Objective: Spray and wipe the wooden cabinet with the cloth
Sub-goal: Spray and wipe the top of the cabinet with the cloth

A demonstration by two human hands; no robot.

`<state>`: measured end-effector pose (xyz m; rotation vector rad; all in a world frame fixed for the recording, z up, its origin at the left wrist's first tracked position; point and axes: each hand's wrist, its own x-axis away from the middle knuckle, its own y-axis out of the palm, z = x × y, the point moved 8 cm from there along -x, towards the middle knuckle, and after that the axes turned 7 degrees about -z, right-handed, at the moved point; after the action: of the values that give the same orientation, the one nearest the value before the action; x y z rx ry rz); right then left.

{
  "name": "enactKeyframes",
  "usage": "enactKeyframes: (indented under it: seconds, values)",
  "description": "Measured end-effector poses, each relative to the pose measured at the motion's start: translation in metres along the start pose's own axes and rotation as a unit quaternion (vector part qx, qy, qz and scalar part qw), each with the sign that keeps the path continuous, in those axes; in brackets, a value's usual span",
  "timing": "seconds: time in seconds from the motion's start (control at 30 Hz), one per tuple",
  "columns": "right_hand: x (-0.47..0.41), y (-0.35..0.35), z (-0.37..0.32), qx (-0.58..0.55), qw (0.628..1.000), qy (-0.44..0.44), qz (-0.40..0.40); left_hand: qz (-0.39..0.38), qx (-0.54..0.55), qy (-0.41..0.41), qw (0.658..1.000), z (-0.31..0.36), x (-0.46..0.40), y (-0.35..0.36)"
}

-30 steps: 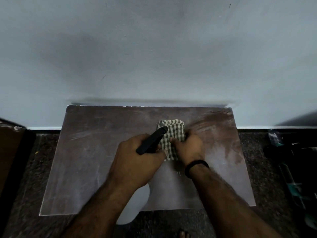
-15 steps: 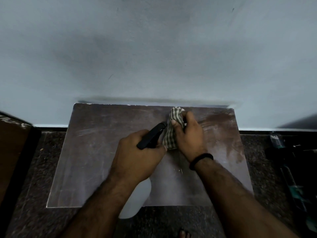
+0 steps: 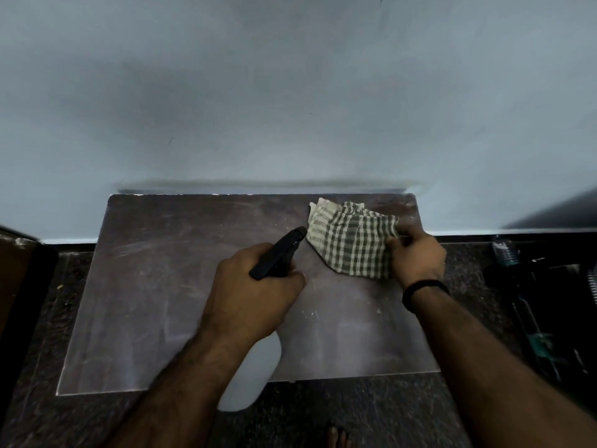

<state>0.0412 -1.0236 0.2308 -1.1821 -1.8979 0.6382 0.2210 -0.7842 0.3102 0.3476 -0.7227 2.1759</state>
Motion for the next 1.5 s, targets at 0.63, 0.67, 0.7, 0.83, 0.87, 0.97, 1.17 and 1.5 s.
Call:
enactKeyframes:
  seconds: [0.63, 0.67, 0.7, 0.83, 0.87, 0.97, 1.17, 1.5]
  values:
    - [-0.023, 0.077, -0.010, 0.294, 0.923, -0.242, -0.061, -0.015, -0.068, -0.041, 0.997, 0.012, -0.028, 0.047]
    - [-0.030, 0.073, -0.007, 0.286, 0.932, -0.215, -0.054, -0.013, -0.075, -0.059, 0.995, 0.009, -0.031, 0.046]
    - [-0.034, 0.070, -0.004, 0.281, 0.938, -0.195, -0.052, -0.010, -0.080, -0.077, 0.994, 0.006, -0.034, 0.044]
    - [-0.037, 0.069, -0.003, 0.281, 0.939, -0.186, -0.070, -0.015, -0.107, -0.093, 0.990, -0.001, -0.040, 0.040]
    - [-0.037, 0.068, -0.003, 0.279, 0.939, -0.188, -0.068, -0.021, -0.110, -0.088, 0.990, -0.001, -0.039, 0.041]
    - [-0.037, 0.066, -0.003, 0.279, 0.940, -0.189, -0.059, -0.016, -0.106, -0.086, 0.990, -0.001, -0.038, 0.039]
    - [-0.038, 0.067, -0.003, 0.286, 0.938, -0.186, -0.058, -0.011, -0.098, -0.062, 0.993, -0.003, -0.035, 0.034]
    - [-0.034, 0.068, -0.003, 0.288, 0.941, -0.167, -0.063, 0.011, 0.014, -0.056, 0.998, -0.025, -0.008, 0.016]
